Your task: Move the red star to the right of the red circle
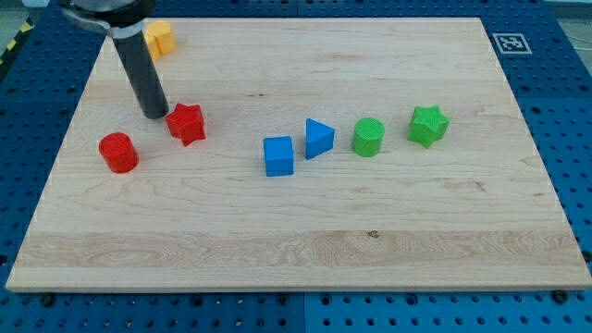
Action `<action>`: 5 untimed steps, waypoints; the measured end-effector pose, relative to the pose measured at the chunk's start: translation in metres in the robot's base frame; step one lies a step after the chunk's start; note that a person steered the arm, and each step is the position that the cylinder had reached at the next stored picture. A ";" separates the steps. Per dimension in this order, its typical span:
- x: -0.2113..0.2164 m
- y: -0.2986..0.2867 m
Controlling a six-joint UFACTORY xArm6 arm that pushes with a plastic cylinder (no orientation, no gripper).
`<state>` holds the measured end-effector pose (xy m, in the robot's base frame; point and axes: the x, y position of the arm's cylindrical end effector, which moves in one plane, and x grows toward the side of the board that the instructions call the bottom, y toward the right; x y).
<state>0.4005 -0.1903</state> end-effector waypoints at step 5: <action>-0.034 -0.001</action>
<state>0.3660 -0.1909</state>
